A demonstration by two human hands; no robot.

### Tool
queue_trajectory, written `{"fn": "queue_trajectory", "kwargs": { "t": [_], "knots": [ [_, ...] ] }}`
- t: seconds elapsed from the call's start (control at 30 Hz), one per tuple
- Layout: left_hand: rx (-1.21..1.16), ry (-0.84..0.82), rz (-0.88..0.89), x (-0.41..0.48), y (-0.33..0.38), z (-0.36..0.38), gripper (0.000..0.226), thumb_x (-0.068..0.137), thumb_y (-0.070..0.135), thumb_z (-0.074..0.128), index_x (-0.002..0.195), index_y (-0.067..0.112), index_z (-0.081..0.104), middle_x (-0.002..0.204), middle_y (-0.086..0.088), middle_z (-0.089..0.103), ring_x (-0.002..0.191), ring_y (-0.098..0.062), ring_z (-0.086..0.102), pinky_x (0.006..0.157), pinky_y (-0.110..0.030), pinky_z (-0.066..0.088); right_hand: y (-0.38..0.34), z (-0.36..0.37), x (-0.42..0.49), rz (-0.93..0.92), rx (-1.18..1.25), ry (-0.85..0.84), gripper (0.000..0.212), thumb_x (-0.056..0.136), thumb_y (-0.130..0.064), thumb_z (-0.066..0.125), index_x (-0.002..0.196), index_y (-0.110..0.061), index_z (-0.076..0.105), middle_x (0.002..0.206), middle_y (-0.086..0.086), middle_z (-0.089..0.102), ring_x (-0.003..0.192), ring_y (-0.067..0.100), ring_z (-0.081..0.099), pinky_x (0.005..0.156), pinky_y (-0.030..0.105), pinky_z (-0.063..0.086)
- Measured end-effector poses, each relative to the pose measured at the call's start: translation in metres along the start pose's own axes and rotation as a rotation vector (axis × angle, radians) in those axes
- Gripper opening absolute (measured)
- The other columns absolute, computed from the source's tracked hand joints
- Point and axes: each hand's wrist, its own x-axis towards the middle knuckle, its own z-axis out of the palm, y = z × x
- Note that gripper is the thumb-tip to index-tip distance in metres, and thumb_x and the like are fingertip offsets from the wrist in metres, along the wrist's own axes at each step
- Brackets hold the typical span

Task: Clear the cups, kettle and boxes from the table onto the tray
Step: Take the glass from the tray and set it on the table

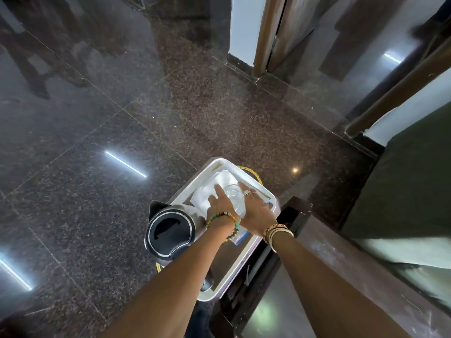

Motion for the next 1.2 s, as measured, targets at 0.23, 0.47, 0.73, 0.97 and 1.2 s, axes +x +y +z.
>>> {"fn": "queue_trajectory", "kwargs": {
  "t": [0.23,0.47,0.73,0.97,1.2],
  "knots": [
    [-0.117,0.074,0.029,0.009,-0.005,0.014,0.09,0.078,0.017,0.073,0.147,0.024,0.015,0.137,-0.014,0.049,0.125,-0.033,0.05,0.102,-0.042,0.044,0.003,0.01,0.006,-0.019,0.032,0.086,0.092,0.081,-0.025,0.072,0.154,-0.021,0.017,0.15,0.006,0.033,0.13,0.031,0.049,0.102,0.044,0.046],
    [-0.047,0.122,0.209,-0.049,0.007,0.005,0.059,0.08,0.034,0.066,0.132,0.029,0.038,0.121,-0.002,0.06,0.112,-0.026,0.058,0.097,-0.039,0.049,0.012,-0.014,-0.057,0.056,0.146,0.233,0.096,0.067,-0.043,0.079,0.147,-0.023,0.029,0.141,-0.002,0.042,0.131,0.022,0.044,0.108,0.043,0.041],
    [-0.073,0.089,0.351,-0.181,0.046,-0.007,0.047,0.081,0.037,0.063,0.127,0.036,0.049,0.118,0.005,0.064,0.108,-0.021,0.06,0.094,-0.034,0.049,0.016,-0.085,-0.18,0.037,0.223,0.309,0.076,0.064,-0.041,0.082,0.129,-0.023,0.048,0.121,-0.005,0.048,0.111,0.016,0.055,0.092,0.033,0.05],
    [0.02,0.072,0.49,-0.298,0.069,0.001,0.067,0.066,0.018,0.08,0.125,0.032,0.051,0.116,0.002,0.065,0.108,-0.022,0.061,0.092,-0.033,0.052,0.031,-0.128,-0.299,0.056,0.26,0.419,0.083,0.056,-0.038,0.088,0.124,-0.024,0.042,0.104,-0.004,0.066,0.096,0.021,0.066,0.083,0.036,0.055],
    [0.061,-0.035,0.671,-0.364,0.077,0.051,0.07,0.056,0.01,0.085,0.121,0.022,0.06,0.109,0.0,0.069,0.098,-0.018,0.063,0.086,-0.026,0.051,0.065,-0.119,-0.392,0.205,0.21,0.519,0.091,0.052,-0.049,0.088,0.131,-0.026,0.049,0.116,-0.003,0.066,0.103,0.019,0.065,0.089,0.034,0.053]
  ]
}}
